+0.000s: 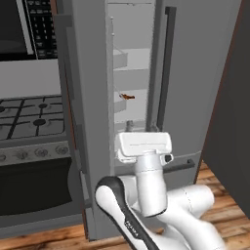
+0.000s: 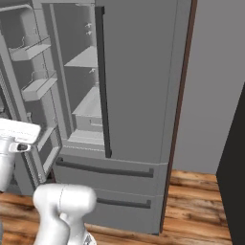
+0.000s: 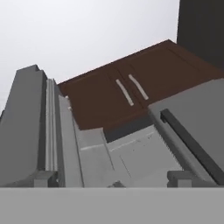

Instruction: Place the chicken drumstick on the counter behind the older chicken drumstick on the same shelf of the fridge to maintain FIFO order. Close the fridge door when finished.

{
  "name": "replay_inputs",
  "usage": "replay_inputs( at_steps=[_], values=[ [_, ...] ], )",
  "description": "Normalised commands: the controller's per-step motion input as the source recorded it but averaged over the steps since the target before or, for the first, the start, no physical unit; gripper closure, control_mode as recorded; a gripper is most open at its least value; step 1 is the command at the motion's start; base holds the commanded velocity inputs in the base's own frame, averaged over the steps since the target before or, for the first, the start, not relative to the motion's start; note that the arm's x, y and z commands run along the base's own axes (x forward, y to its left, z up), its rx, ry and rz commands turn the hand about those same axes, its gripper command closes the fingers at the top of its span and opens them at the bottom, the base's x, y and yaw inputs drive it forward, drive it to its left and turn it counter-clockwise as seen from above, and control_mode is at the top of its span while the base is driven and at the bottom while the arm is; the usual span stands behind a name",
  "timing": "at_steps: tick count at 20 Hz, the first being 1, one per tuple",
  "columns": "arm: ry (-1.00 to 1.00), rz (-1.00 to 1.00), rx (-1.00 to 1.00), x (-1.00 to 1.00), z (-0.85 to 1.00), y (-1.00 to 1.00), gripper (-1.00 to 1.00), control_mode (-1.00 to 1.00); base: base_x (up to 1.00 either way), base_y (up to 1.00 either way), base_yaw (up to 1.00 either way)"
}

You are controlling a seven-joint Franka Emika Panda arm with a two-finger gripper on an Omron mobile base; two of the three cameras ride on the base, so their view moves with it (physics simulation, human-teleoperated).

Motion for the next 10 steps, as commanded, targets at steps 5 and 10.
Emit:
replay_inputs(
  at_steps=[5, 10],
  values=[
    [0.11, 0.00, -0.19, -0.04, -0.29, 0.34, -1.00, -1.00, 0.00, 0.00, 0.00],
    [0.14, -0.07, -0.20, -0.23, -0.01, 0.80, -1.00, -1.00, 0.00, 0.00, 0.00]
  ],
)
